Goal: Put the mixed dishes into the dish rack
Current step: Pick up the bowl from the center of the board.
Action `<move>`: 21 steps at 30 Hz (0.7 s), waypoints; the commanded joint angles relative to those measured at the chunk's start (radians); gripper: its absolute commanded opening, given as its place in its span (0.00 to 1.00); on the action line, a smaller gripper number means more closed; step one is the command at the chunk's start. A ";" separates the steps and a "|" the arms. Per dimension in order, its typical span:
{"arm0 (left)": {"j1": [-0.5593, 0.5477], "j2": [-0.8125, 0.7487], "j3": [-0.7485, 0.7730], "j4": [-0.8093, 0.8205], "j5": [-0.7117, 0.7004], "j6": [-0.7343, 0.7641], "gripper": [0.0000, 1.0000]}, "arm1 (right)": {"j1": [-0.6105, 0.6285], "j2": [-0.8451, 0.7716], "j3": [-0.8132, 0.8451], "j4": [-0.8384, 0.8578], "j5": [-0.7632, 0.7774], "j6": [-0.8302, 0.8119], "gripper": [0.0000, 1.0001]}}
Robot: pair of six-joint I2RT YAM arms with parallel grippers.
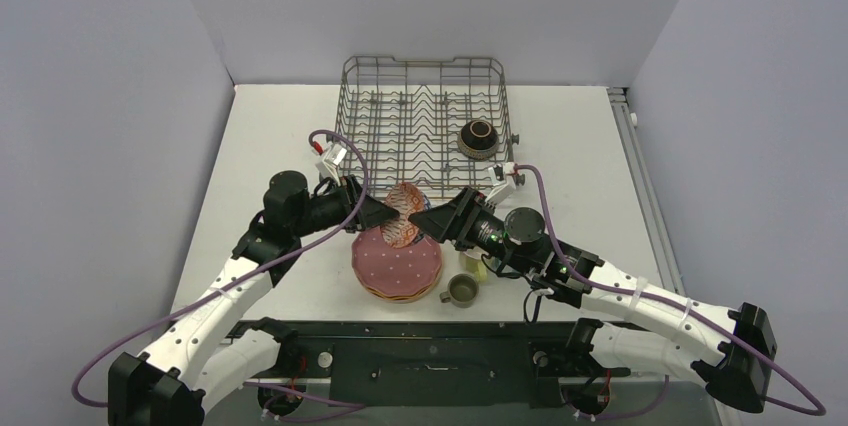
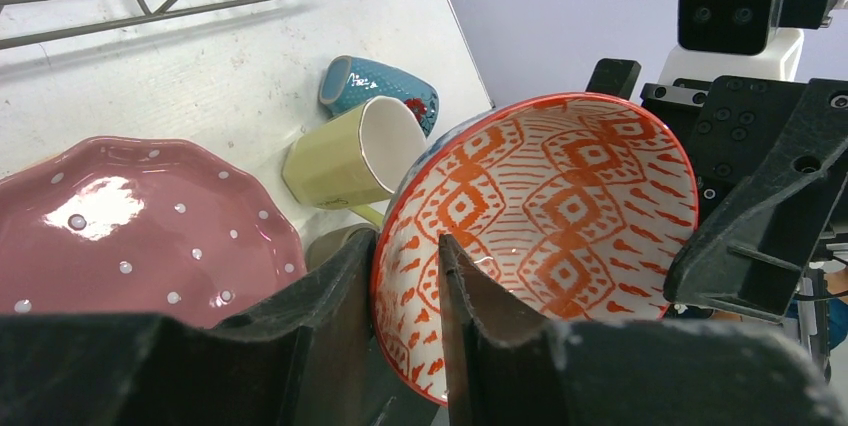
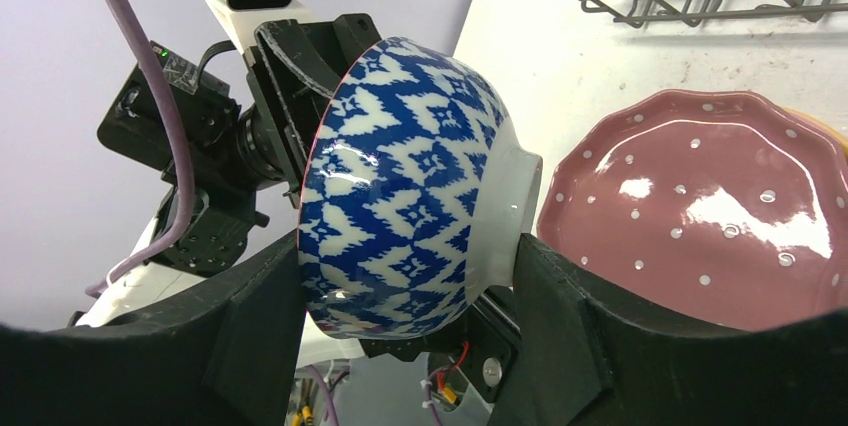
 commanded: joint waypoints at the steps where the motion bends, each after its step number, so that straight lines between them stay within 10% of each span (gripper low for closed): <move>1: 0.004 -0.002 0.017 0.063 0.010 -0.003 0.27 | 0.006 -0.003 0.043 0.032 0.037 -0.010 0.00; 21: 0.034 -0.001 0.025 -0.022 -0.045 0.059 0.51 | -0.020 0.009 0.050 -0.011 0.070 -0.018 0.00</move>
